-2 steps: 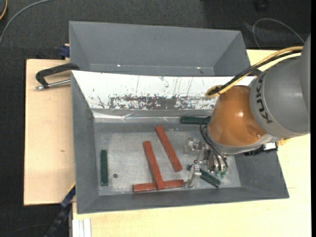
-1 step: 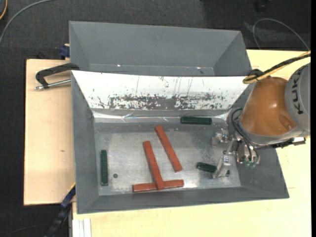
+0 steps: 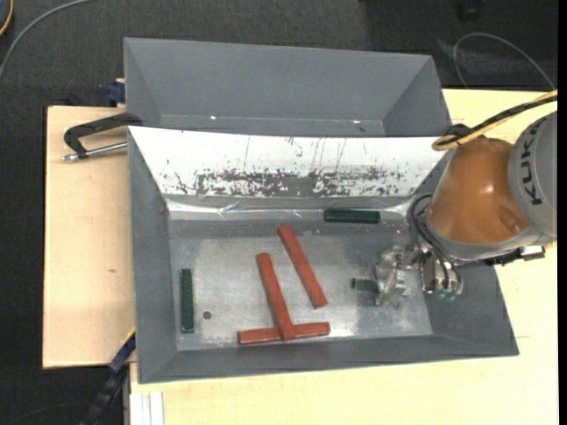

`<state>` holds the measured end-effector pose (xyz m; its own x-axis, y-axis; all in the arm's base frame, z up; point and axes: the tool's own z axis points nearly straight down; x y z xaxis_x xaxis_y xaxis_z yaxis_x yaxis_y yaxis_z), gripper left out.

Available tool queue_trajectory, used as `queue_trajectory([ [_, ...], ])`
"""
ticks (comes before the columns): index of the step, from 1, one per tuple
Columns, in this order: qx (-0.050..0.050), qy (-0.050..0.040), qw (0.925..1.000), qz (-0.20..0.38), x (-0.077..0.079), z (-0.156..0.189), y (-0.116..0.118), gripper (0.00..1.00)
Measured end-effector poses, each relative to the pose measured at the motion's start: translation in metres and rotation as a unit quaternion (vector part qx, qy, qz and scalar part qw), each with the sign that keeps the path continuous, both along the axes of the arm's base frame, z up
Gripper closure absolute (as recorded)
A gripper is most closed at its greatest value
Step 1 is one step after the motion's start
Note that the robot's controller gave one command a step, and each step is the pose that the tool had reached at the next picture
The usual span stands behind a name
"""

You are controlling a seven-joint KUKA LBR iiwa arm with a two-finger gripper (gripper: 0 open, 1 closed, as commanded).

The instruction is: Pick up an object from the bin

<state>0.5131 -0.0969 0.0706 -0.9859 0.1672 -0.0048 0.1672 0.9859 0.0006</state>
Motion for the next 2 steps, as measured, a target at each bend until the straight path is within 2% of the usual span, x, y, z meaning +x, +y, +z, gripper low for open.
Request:
queue_trajectory([
  [1, 0.000, -0.0053, 0.9987, -0.050, 0.011, 0.186, 0.001, 1.00],
  [2, 0.000, -0.0014, 0.9999, 0.015, 0.022, 0.188, 0.023, 1.00],
])
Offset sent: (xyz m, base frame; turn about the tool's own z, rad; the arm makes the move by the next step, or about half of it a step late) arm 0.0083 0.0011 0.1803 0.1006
